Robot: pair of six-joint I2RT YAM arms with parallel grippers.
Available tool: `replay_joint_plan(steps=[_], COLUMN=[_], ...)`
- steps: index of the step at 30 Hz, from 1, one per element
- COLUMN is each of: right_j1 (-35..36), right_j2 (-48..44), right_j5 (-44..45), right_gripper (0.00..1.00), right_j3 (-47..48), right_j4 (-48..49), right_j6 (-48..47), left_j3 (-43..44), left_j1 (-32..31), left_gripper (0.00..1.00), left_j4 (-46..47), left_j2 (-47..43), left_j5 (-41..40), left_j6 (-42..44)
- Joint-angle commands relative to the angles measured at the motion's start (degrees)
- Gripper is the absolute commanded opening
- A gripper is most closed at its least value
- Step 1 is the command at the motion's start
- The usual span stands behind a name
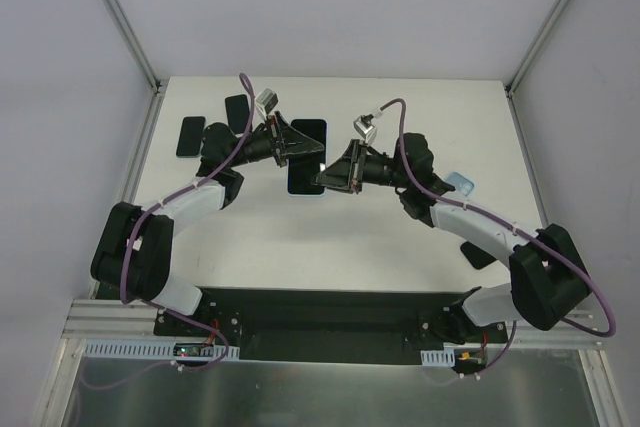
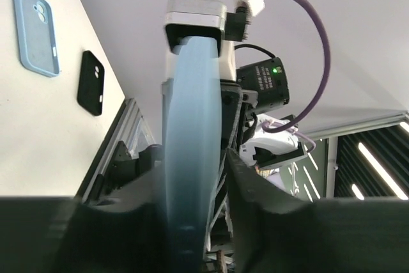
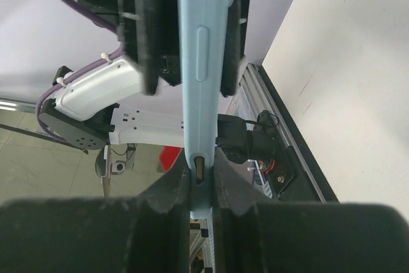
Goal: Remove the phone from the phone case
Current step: Remove the phone case from the phone.
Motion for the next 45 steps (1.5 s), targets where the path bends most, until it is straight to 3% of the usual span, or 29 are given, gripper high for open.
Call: replay_joint_plan(steps=[1, 7, 9, 10, 11, 14, 22, 25, 32, 45], right_j1=[0.69, 0.86, 0.78, 0.86, 0.78, 0.69, 2.88, 4.9, 9.12, 10.0], right_j2=[-0.14, -0.14, -0.31, -0.49, -1.01, -4.61, -18.41, -20.79, -18.16, -13.59], right_j5=[-1.65, -1.74, -1.74, -1.57, -1.13, 2.29, 22.93, 28.92, 35.43, 40.89], right_gripper=[0.01, 0.01, 0.02, 0.13, 0.44, 0.8, 0.76, 0.73, 0.68, 0.59], right_j3=[3.91, 3.74, 4.17, 4.44, 4.7, 5.23, 5.32, 6.81, 11.73, 15.51], right_j4=[3.91, 3.39, 2.07, -1.33, -3.54, -14.17, -39.28, -43.36, -49.88, -55.5], right_j6=[-1.22, -1.49, -2.19, -4.19, -5.43, -11.65, -20.99, -22.49, -24.34, -23.9], left_j3=[2.45, 2.01, 1.84, 1.58, 1.57, 1.22, 1.22, 1.4, 1.49, 1.75], left_j1=[-0.91, -0.91, -0.91, -0.91, -0.82, -0.56, 0.06, 0.06, 0.06, 0.06], left_gripper=[0.23, 0.0, 0.0, 0.0, 0.0, 0.0, 0.0, 0.0, 0.0, 0.0], left_j4=[6.22, 6.76, 6.93, 7.02, 7.02, 7.72, 7.72, 7.63, 6.76, 5.88], left_j2=[0.42, 0.33, 0.15, 0.07, -0.02, -0.46, -0.73, -0.64, -0.9, -1.96], left_j5=[0.86, 0.68, 0.33, 0.15, 0.07, -0.28, -1.34, -1.78, -1.96, -1.96], left_j6=[-0.72, -1.08, -1.08, -1.25, -1.34, -1.95, -2.31, -2.22, -1.78, -1.34])
